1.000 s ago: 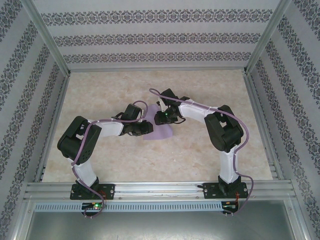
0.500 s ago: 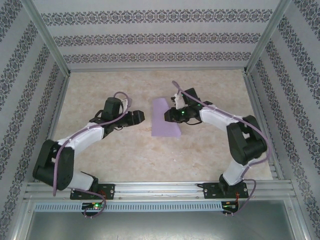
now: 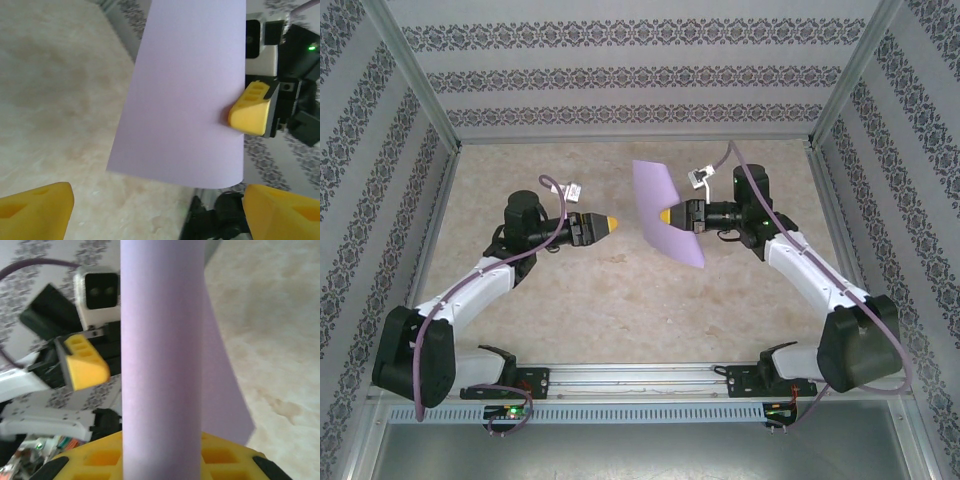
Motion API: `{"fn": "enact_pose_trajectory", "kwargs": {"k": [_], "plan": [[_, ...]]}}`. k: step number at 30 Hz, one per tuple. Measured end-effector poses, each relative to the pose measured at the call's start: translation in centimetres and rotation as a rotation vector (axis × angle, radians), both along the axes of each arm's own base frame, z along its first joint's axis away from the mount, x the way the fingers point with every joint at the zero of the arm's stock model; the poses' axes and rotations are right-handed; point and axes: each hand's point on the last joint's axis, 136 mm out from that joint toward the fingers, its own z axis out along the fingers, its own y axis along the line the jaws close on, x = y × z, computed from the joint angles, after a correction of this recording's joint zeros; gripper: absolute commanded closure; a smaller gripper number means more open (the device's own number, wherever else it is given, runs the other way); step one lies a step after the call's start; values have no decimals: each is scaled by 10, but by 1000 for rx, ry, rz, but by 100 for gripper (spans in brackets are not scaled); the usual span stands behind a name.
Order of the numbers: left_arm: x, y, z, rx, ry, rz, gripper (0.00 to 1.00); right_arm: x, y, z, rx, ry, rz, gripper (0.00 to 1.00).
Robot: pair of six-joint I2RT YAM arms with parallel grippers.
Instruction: Fold a paper plane with a square sheet of paper (fold left side to right side)
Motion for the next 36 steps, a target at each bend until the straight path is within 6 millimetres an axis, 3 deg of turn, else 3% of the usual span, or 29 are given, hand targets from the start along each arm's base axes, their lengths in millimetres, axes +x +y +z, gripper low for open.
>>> {"fn": "enact_pose_trajectory", "kwargs": {"k": [7,9,11,15,17,20,23,29,36], "plan": [[0,-10,9,-65,-18,-70,12,-28,24,10,41,-14,136,75],[-3,-15,9,-73,-18,-93,17,-30,30,6,40,-6,156,75],[-6,-20,8,-80,-13,-116,27,-29,35,0,34,13,165,75],[-8,-23,10,-81,-23,-129,61,-21,36,-13,16,44,147,75],[-6,-23,12,-78,-35,-126,73,-16,34,-15,8,48,124,74],[-6,-23,12,-75,-37,-124,90,-13,34,-15,5,47,110,74],[-4,-23,9,-64,-25,-115,100,-7,30,-16,-1,48,82,66],[10,-22,-8,-17,63,-67,100,11,9,-32,-63,54,-45,48],[25,-20,-72,60,274,0,100,26,-24,-58,-221,62,-237,37]]}}
